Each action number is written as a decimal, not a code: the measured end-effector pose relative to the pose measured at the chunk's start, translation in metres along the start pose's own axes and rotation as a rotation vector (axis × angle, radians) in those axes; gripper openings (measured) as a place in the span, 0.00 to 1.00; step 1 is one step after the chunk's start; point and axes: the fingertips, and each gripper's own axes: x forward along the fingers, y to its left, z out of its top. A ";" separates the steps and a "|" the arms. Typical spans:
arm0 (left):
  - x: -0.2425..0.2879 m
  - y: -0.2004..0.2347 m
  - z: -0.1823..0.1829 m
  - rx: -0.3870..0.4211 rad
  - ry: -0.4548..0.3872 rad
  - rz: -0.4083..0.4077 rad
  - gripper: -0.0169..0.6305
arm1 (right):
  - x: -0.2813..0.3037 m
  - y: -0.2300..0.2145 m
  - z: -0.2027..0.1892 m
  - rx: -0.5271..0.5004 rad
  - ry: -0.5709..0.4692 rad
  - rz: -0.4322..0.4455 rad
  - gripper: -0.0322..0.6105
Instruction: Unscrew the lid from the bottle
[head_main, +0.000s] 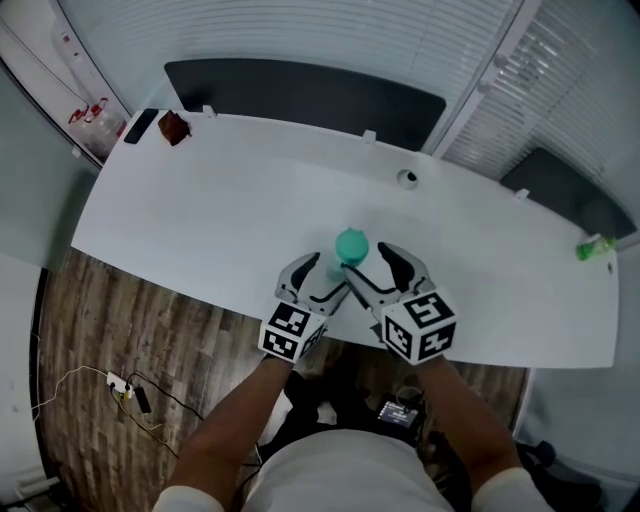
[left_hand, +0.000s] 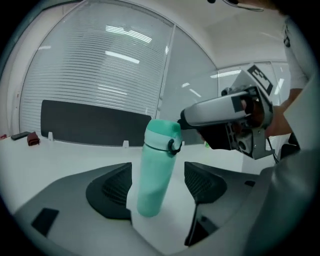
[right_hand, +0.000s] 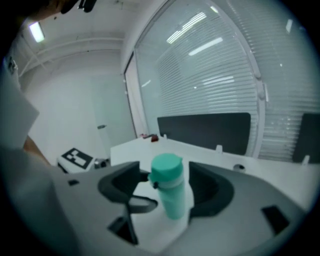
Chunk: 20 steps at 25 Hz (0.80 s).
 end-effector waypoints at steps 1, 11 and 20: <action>0.006 0.001 -0.002 0.008 0.009 0.010 0.53 | 0.005 -0.002 0.000 -0.012 0.008 -0.016 0.52; 0.048 -0.002 -0.010 0.056 0.055 0.050 0.55 | 0.043 -0.005 -0.011 -0.047 0.125 -0.073 0.54; 0.051 0.005 -0.003 0.054 0.047 0.013 0.52 | 0.047 -0.007 -0.011 -0.100 0.142 -0.050 0.54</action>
